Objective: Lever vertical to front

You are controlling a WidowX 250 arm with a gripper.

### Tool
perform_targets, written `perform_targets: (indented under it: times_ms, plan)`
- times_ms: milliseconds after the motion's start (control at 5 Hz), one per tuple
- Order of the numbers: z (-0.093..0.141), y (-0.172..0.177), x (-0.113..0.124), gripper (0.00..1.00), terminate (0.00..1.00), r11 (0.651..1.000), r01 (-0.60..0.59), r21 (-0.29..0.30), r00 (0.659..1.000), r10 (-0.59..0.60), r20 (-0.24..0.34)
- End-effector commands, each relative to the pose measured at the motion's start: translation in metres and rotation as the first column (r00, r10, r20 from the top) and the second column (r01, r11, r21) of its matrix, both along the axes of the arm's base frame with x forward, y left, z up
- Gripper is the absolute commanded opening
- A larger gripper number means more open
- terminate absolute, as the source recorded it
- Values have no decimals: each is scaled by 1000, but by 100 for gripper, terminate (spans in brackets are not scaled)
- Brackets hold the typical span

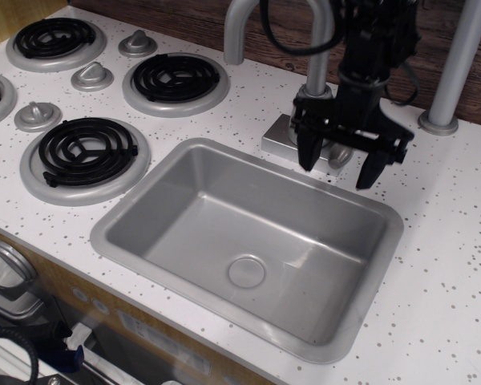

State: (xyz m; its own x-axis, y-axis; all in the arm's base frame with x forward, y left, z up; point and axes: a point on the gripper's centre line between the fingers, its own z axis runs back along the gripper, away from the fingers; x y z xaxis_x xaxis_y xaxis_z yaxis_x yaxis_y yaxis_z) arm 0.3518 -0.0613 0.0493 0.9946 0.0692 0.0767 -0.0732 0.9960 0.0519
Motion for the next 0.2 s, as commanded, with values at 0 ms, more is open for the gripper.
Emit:
perform_targets:
  times_ms: [0]
  plan:
    - [37,1,-10,100,100,1000,-21,16,998,20,61]
